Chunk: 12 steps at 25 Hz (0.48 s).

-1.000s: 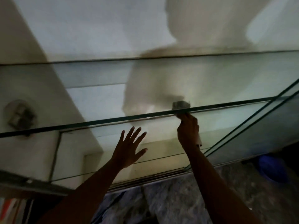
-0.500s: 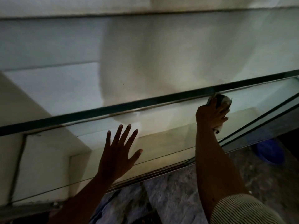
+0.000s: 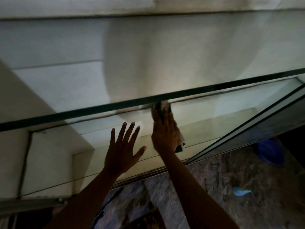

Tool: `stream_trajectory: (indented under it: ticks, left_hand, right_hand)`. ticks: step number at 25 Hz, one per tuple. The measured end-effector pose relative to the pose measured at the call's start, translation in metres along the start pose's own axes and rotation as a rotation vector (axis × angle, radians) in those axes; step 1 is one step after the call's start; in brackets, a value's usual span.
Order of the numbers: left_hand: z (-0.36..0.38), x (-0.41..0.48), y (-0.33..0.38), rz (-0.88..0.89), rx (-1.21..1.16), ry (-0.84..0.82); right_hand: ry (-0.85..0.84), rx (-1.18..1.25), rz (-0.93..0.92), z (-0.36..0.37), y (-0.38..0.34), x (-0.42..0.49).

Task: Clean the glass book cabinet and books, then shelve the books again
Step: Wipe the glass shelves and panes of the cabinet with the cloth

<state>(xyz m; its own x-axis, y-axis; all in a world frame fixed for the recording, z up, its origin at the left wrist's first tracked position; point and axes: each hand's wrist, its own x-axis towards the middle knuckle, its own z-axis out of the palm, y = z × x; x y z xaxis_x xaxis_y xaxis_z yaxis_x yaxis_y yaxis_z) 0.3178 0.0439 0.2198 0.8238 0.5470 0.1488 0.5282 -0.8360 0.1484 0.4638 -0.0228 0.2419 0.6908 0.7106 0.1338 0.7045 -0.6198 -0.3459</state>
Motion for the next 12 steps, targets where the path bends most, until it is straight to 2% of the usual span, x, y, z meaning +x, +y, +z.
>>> stream_trajectory:
  ticks: [2, 4, 6, 8, 10, 12]
  left_hand:
    - [-0.003, -0.003, -0.003, -0.016, -0.101, 0.0]
    - [-0.015, -0.014, -0.004, -0.12, -0.349, 0.063]
    - [-0.029, -0.038, -0.004, -0.321, -0.557, 0.178]
    - [-0.046, -0.07, 0.003, -0.477, -0.66, 0.372]
    - [-0.056, -0.102, 0.015, -0.702, -0.831, 0.595]
    - [-0.06, -0.113, 0.018, -1.097, -1.242, 0.755]
  right_hand:
    - [-0.03, 0.018, -0.084, 0.005, -0.016, -0.026]
    - [0.01, 0.034, -0.164, 0.006, -0.029, -0.05]
    - [0.015, 0.1, -0.294, 0.007, -0.039, -0.07]
    - [-0.032, 0.173, -0.504, 0.003, -0.041, -0.081]
    - [0.001, 0.266, -0.621, -0.009, -0.039, -0.071]
    - [0.077, 0.453, -0.501, -0.015, -0.039, -0.04]
